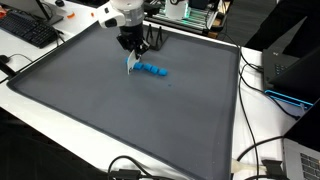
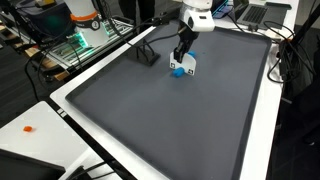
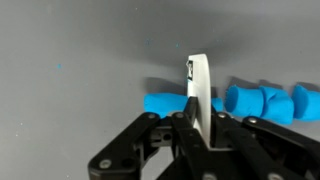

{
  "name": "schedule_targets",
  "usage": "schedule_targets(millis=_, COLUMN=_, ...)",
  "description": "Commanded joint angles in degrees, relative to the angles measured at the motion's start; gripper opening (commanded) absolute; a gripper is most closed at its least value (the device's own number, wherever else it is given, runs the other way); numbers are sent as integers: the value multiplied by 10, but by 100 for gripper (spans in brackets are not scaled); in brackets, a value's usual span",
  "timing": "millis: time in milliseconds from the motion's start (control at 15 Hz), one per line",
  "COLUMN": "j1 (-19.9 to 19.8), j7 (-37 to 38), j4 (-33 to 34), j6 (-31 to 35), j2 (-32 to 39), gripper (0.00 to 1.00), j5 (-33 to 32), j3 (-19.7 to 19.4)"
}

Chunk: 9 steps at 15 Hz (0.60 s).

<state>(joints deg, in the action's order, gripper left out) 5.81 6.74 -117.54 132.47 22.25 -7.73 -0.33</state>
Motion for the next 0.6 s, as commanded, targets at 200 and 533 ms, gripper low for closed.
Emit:
schedule_targets(millis=200, j1=-13, j7=-26, j4=-9, j6=-32, j2=10, gripper=2, j5=32, j3=15)
schedule_targets(millis=533, j1=-15, j7=-33, j4=-8, j6=-45, j2=4, gripper=2, j5=42, j3=17)
